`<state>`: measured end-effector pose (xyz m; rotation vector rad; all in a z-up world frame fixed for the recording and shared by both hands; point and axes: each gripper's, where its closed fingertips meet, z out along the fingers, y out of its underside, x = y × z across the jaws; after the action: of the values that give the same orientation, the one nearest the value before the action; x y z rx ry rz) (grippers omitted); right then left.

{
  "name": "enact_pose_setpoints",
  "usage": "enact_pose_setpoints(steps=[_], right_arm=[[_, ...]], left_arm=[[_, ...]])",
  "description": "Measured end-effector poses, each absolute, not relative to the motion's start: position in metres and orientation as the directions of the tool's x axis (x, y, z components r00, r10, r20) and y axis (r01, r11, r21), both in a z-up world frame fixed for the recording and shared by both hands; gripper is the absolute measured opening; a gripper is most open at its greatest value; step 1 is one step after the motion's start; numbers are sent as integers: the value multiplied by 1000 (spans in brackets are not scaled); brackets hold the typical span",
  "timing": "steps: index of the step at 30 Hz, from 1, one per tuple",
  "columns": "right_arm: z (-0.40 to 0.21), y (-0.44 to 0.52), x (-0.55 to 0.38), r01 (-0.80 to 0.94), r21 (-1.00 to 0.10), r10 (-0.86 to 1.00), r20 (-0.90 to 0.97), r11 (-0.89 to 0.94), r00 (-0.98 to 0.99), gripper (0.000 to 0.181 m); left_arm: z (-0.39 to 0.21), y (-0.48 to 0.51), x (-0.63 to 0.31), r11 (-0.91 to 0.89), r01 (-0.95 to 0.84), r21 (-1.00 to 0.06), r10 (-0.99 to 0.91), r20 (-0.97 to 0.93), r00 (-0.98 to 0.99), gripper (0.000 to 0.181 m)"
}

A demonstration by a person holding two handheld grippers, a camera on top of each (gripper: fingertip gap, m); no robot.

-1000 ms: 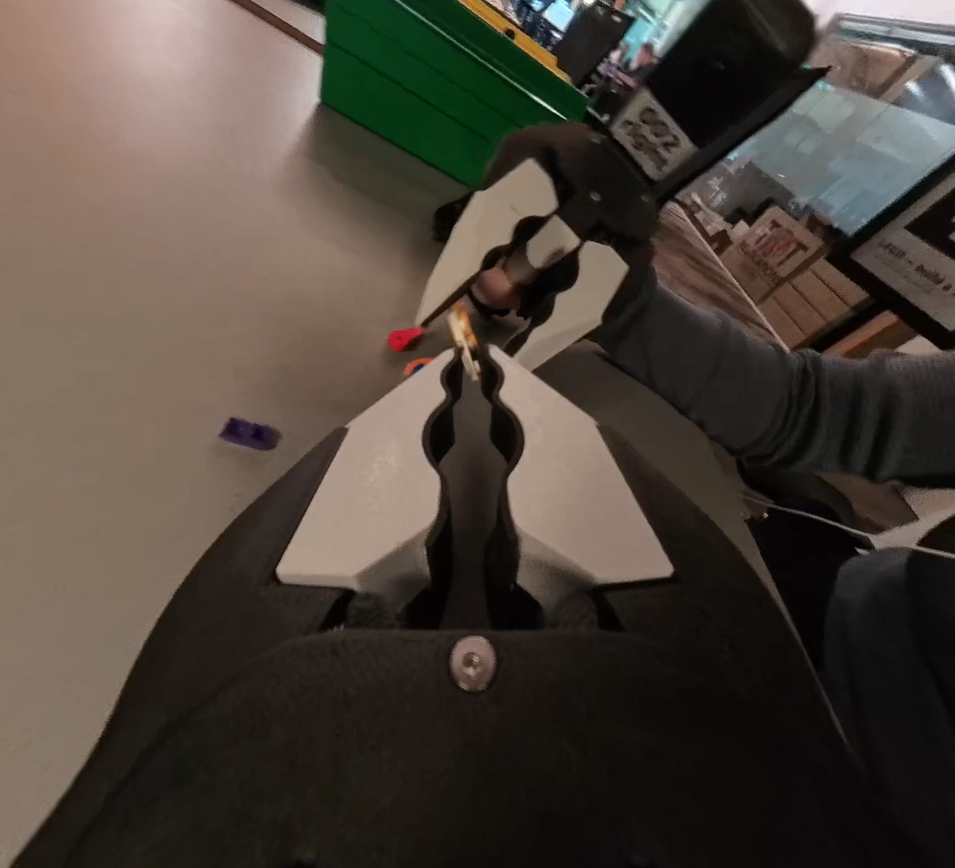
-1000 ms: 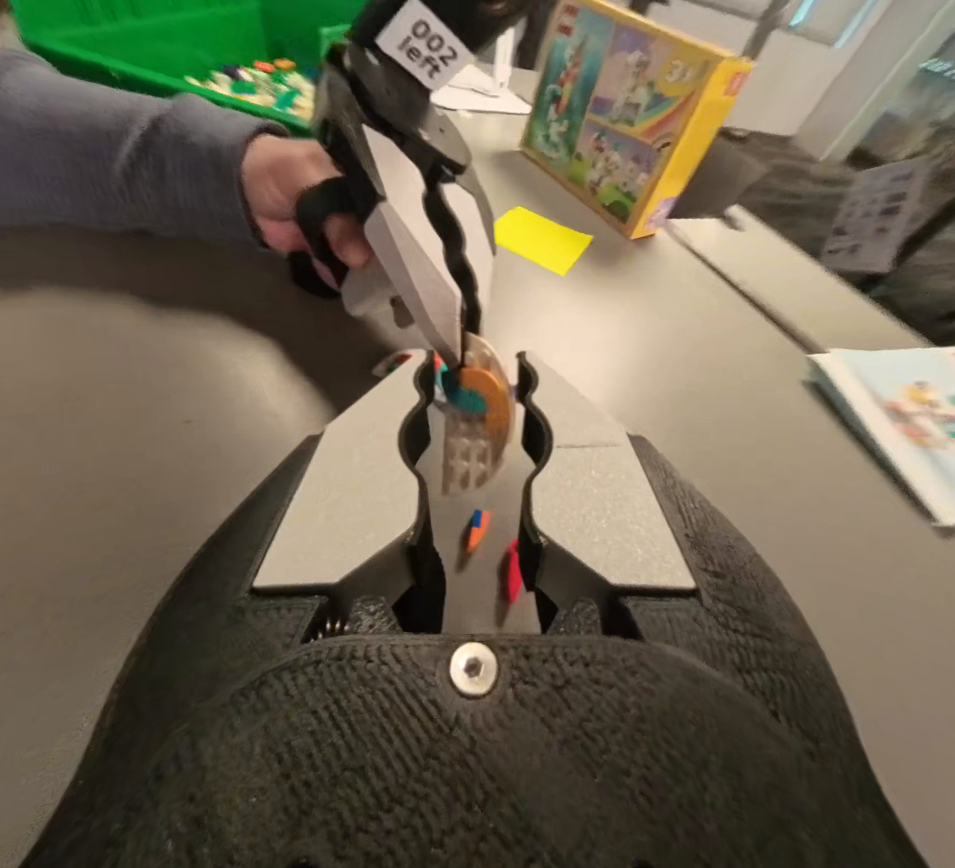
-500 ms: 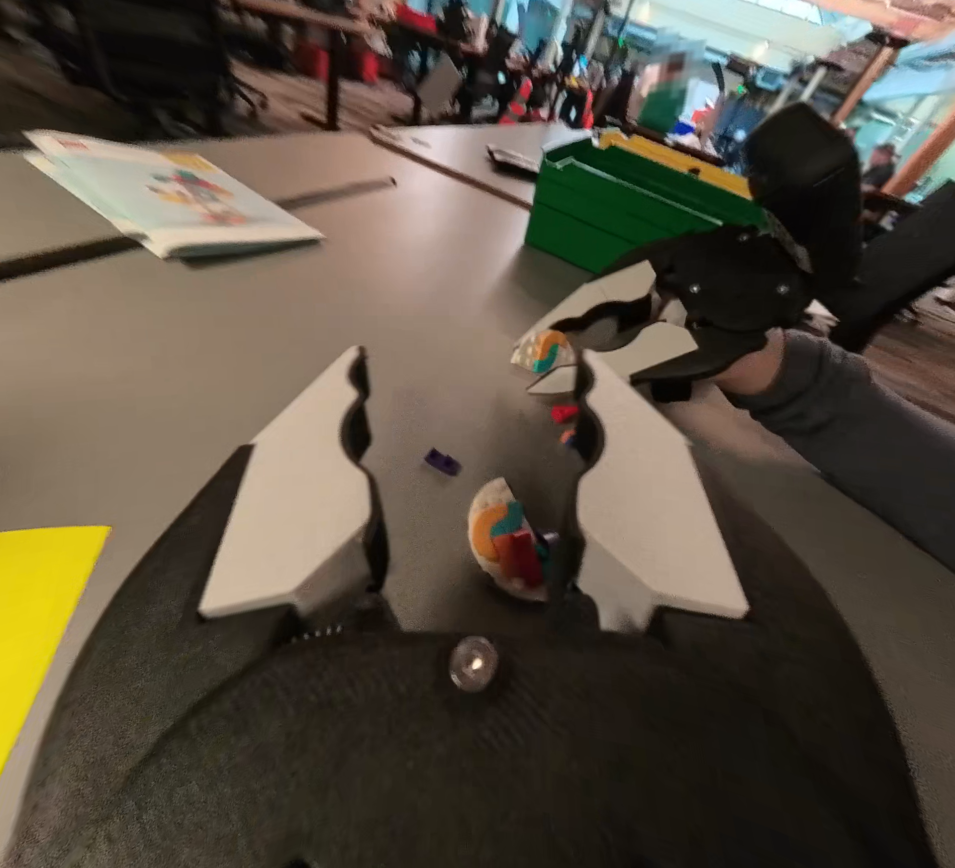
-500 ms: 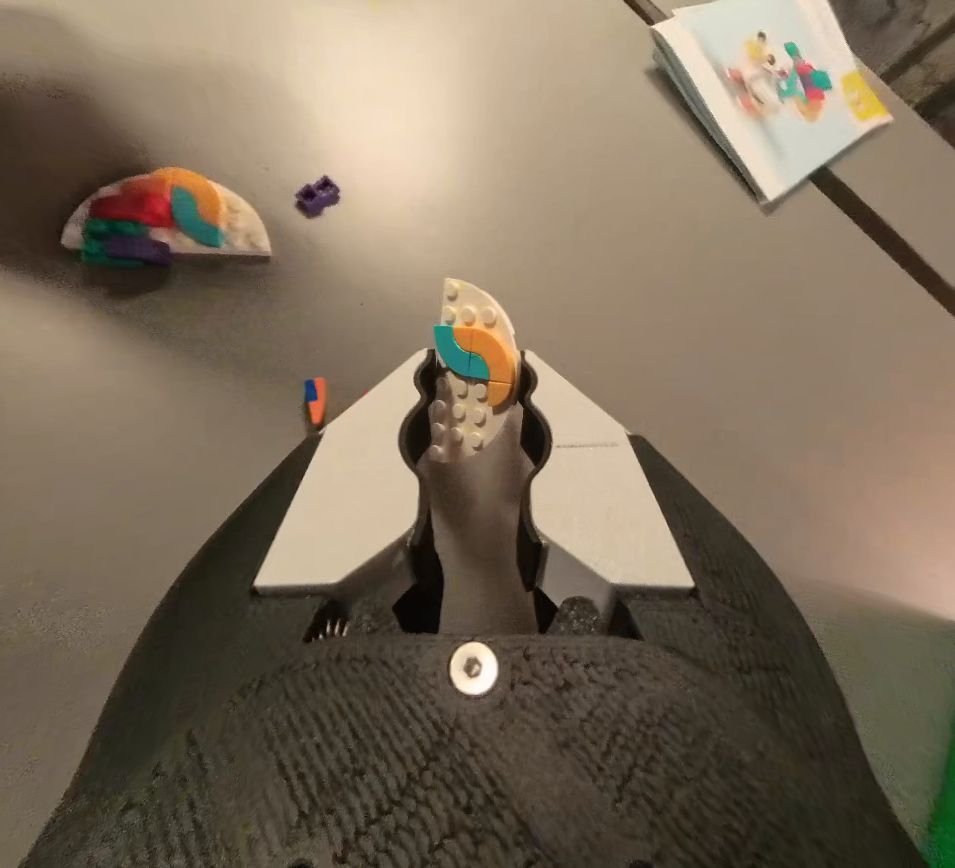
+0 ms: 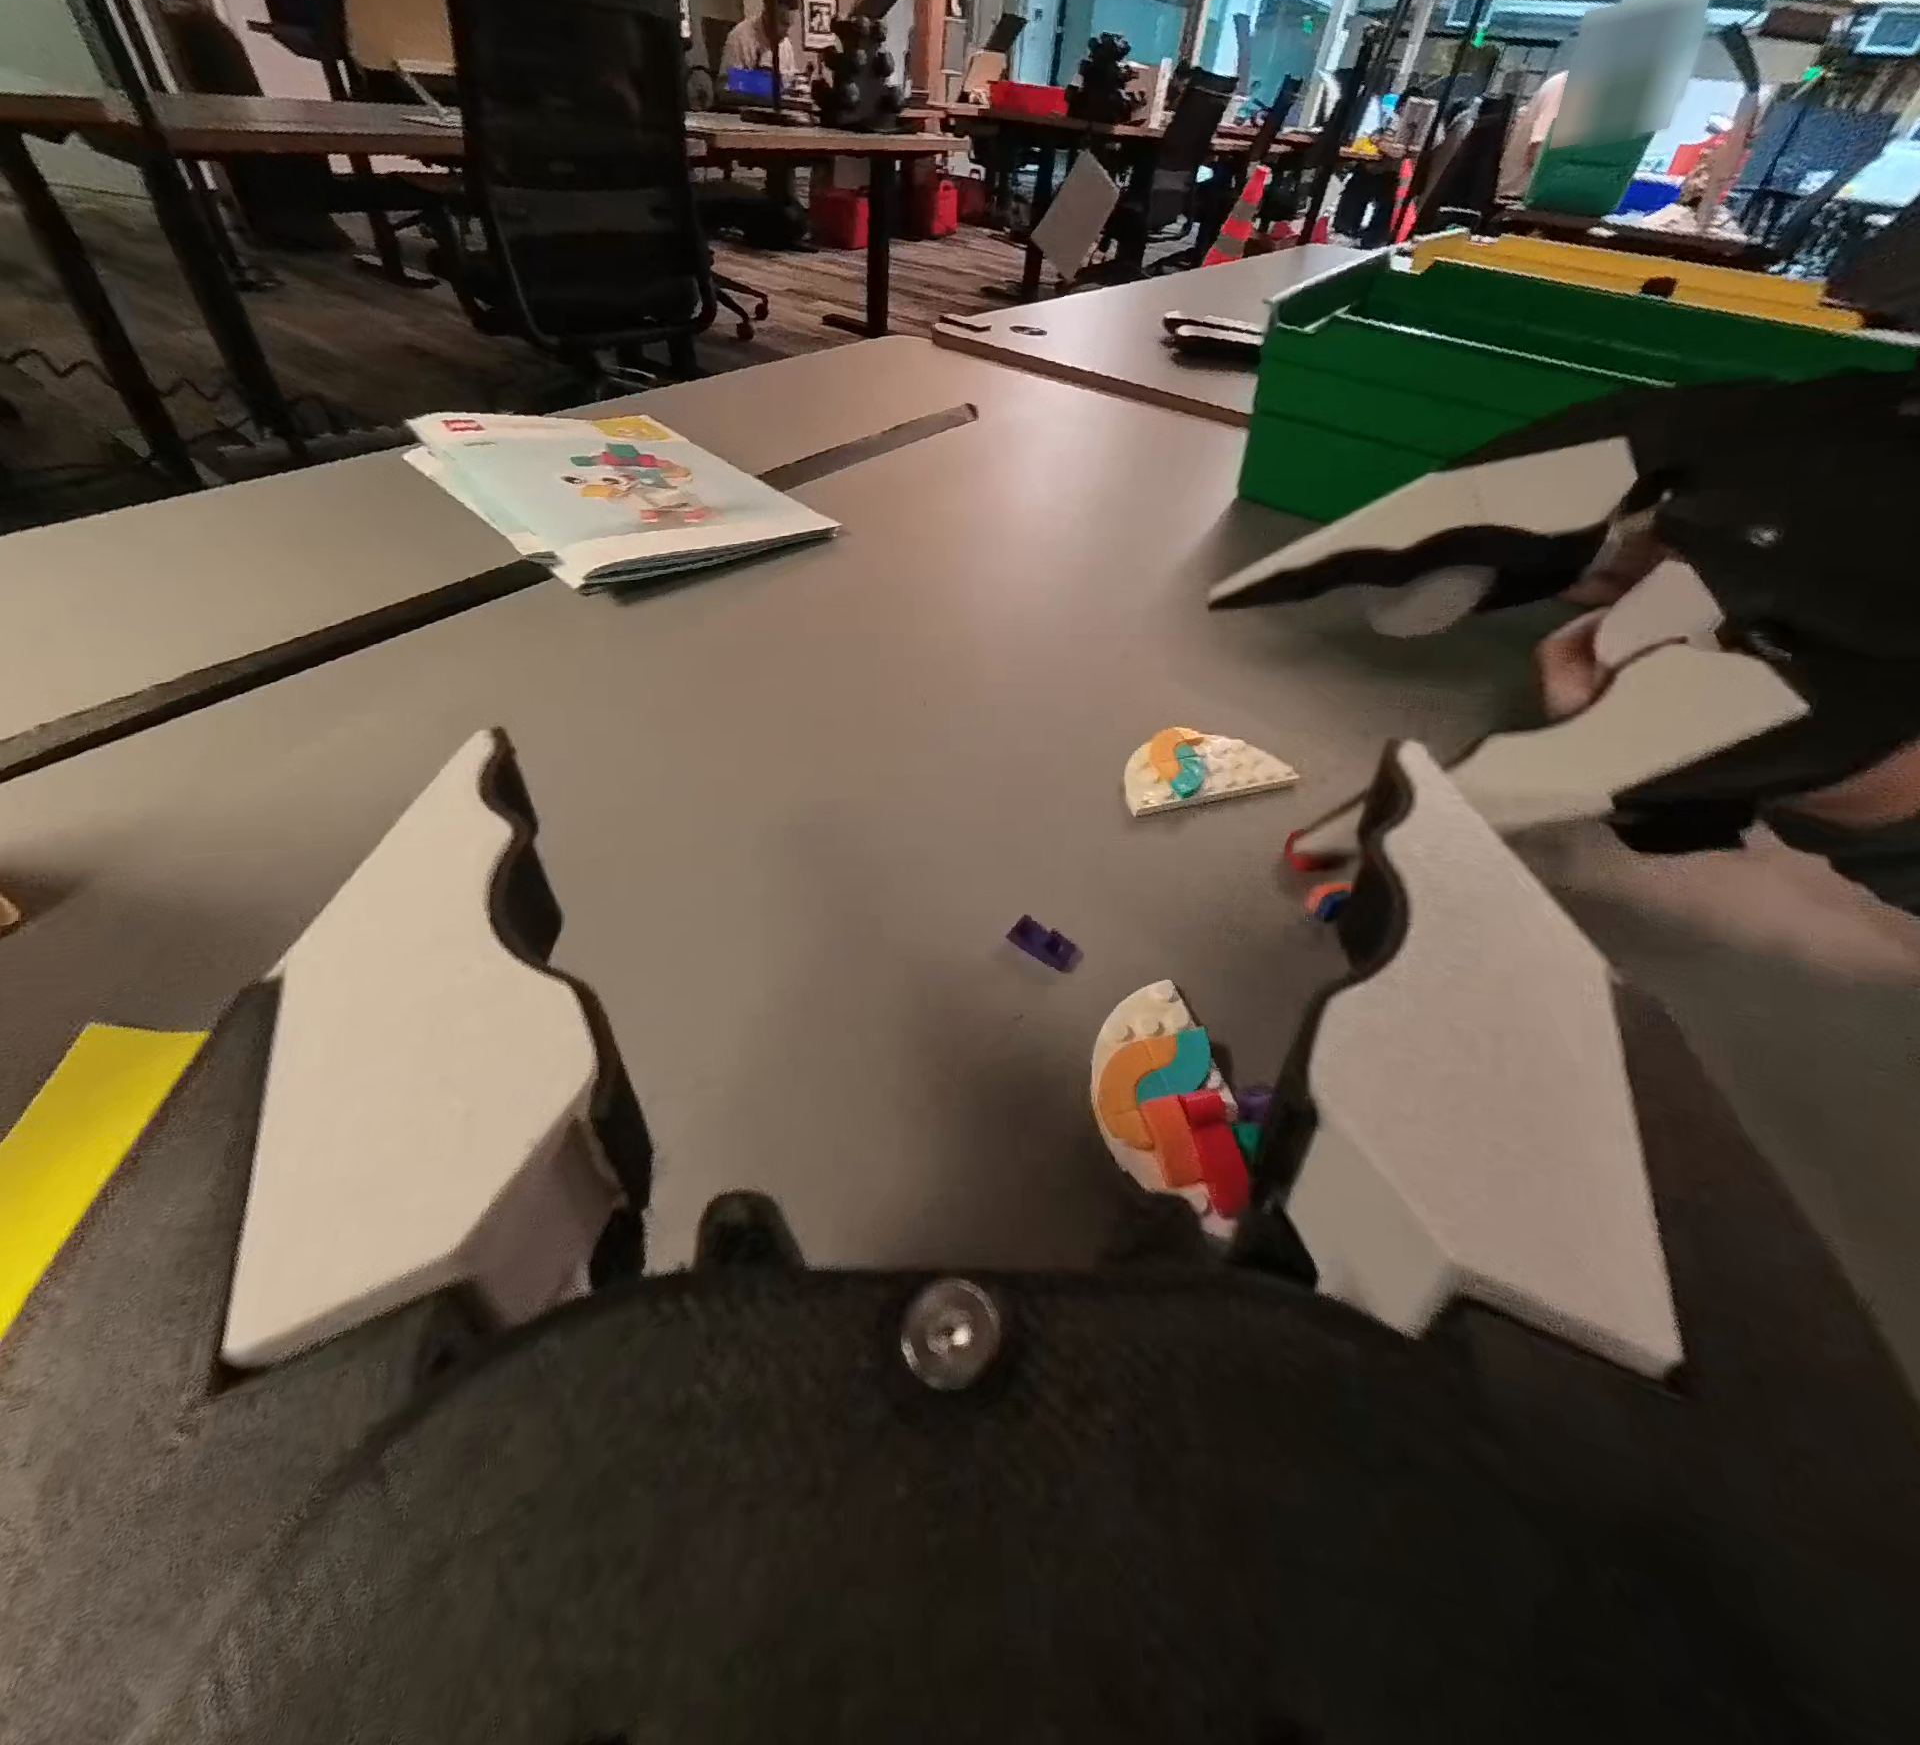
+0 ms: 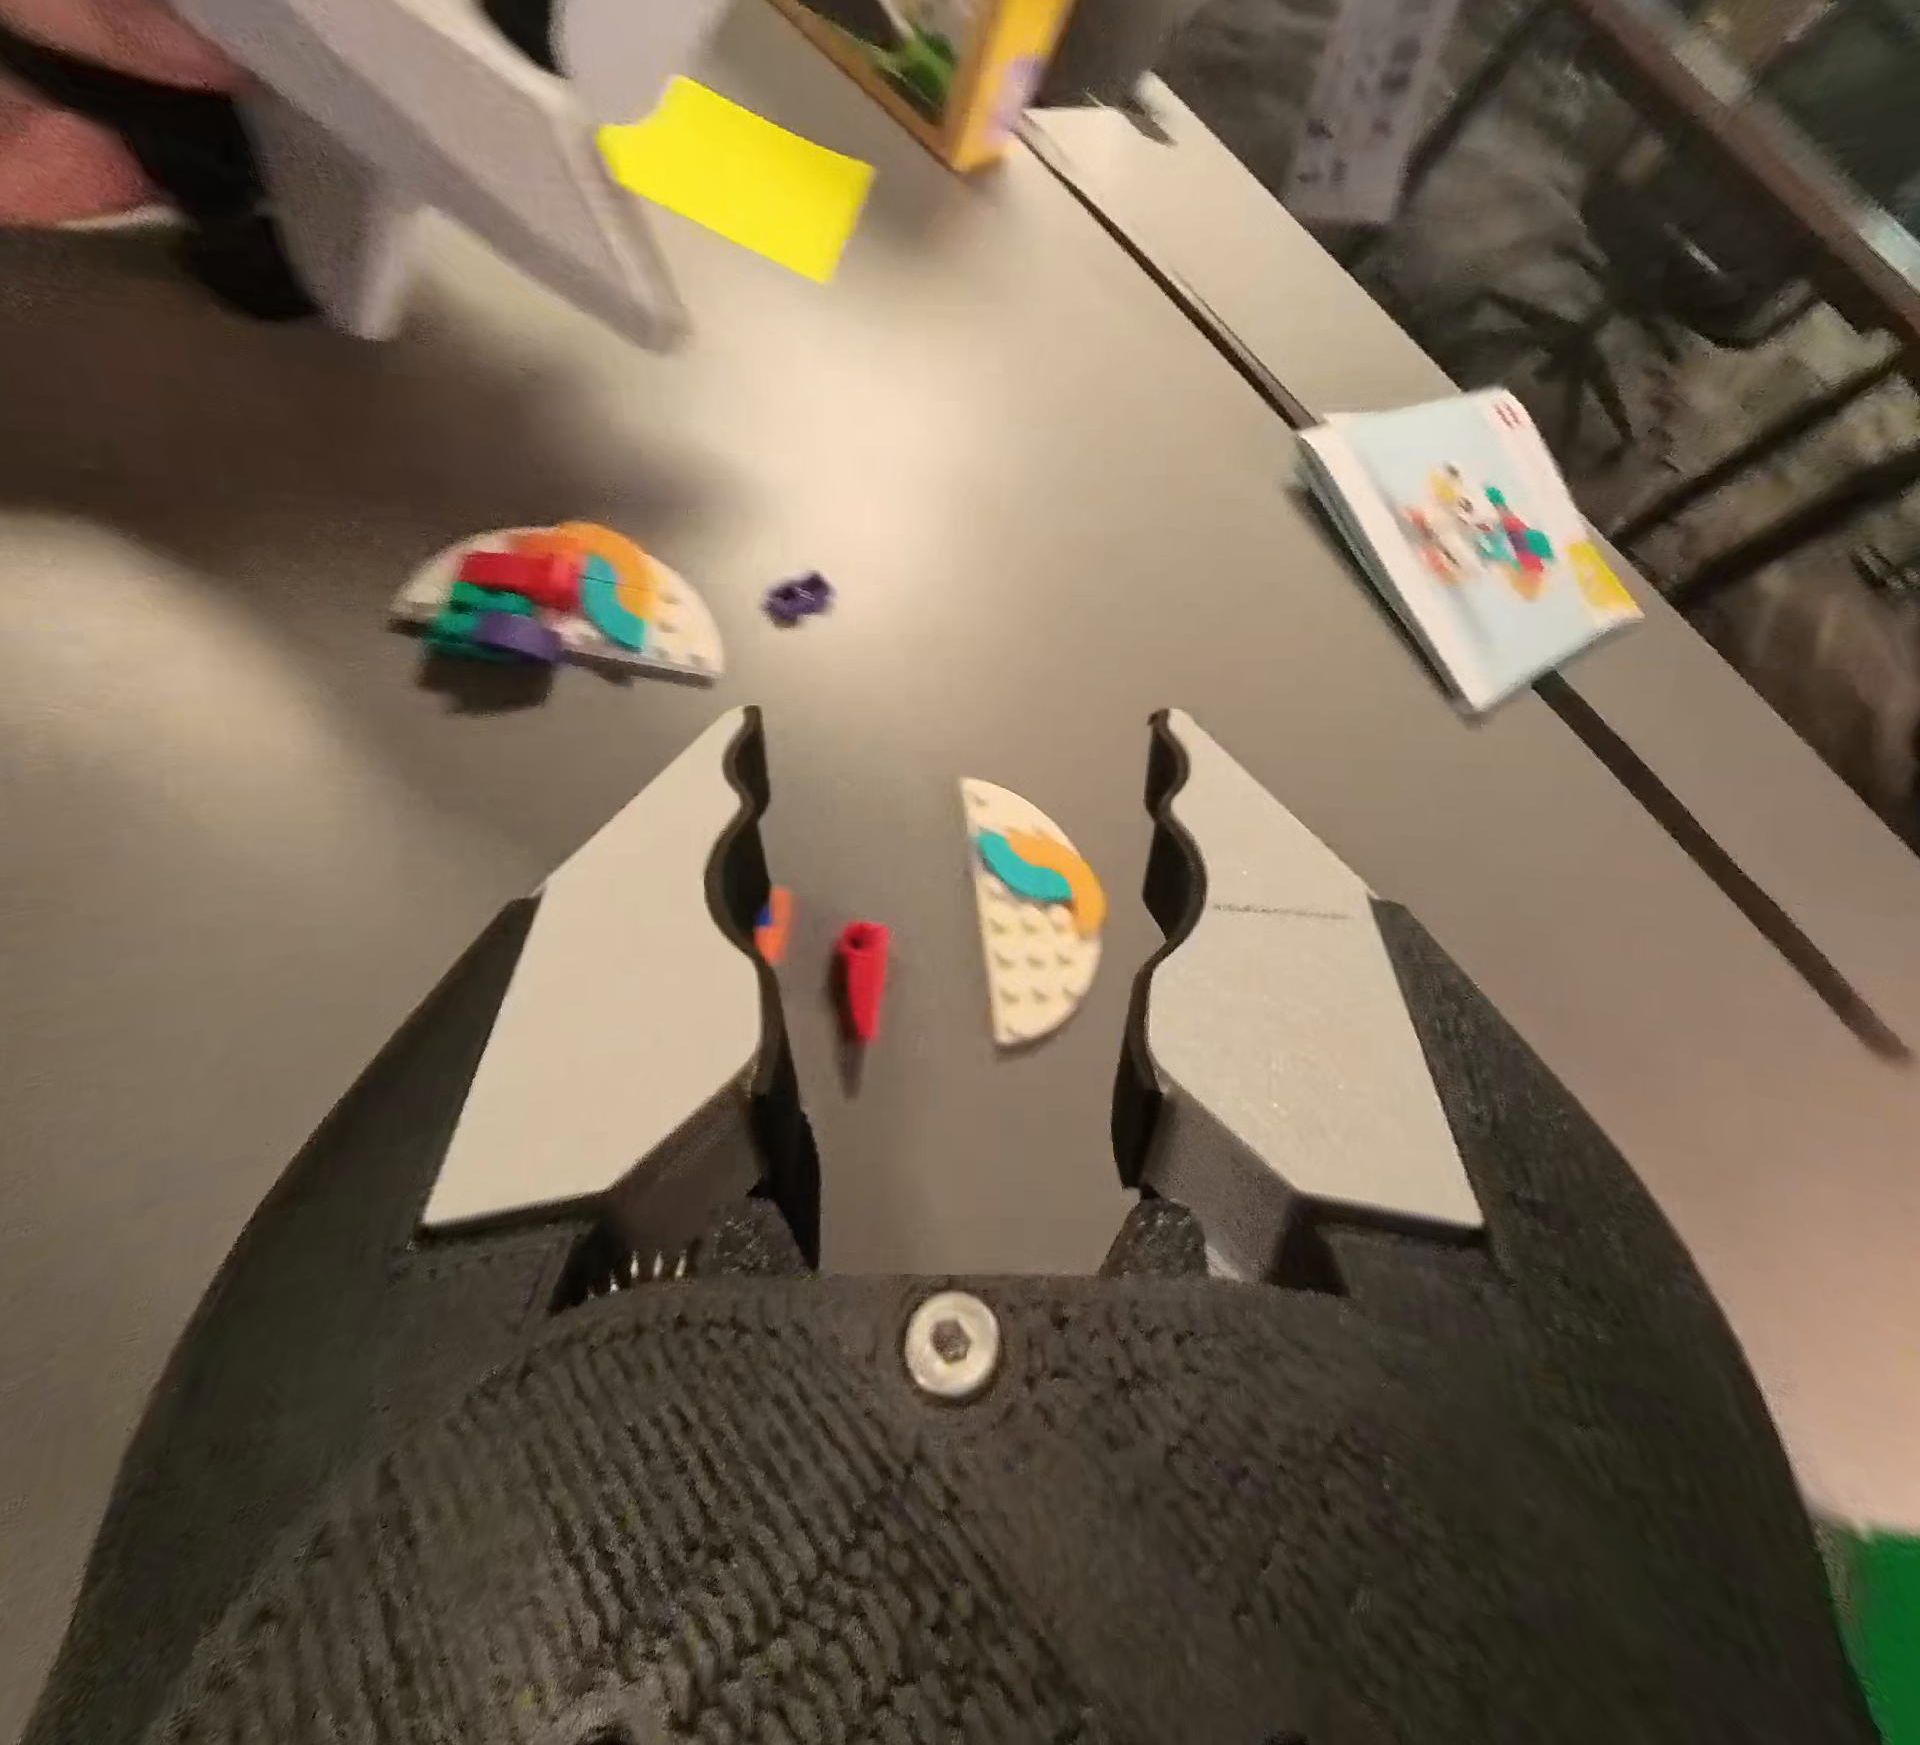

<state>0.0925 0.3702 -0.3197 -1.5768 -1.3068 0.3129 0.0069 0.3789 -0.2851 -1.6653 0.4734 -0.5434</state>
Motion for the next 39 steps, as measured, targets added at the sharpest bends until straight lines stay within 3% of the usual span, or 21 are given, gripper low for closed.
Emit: enact_pose_setpoints(steps=[4,7,13,16,18,20,21,25,28,35,39], right_arm=[[-328,327,60,564,-805,924,337,185,179,71],[-347,303,40,602,-790,974,211,118,86,72],[-362,310,26,681,-732,977,161,23,140,71],[-366,307,24,684,-725,984,45,-85,170,53],[-366,308,24,686,-720,982,35,-105,186,52],[-364,310,24,690,-720,979,83,-69,185,45],[-362,314,26,692,-722,973,143,-25,183,29],[-337,327,28,631,-746,890,414,212,190,28],[-328,330,30,599,-749,850,485,283,206,29],[-303,331,32,500,-786,799,539,363,267,14],[-314,337,36,545,-770,805,532,331,262,24]], left_arm=[[-284,381,3,-173,35,-984,-585,132,800,153],[-284,381,2,-174,36,-984,-592,134,795,157],[-280,381,-1,-175,88,-981,-606,178,775,157],[-277,379,-2,-183,122,-975,-625,212,751,157],[-277,378,-2,-195,139,-971,-643,234,729,156],[-278,377,-2,-220,153,-963,-655,262,709,151],[-278,375,-1,-232,162,-959,-666,278,692,147],[-279,367,6,-317,196,-928,-719,370,588,123],[-277,360,11,-371,221,-902,-754,432,494,94],[-266,352,16,-468,305,-829,-767,553,326,76],[-267,352,18,-509,320,-799,-752,594,285,78]])
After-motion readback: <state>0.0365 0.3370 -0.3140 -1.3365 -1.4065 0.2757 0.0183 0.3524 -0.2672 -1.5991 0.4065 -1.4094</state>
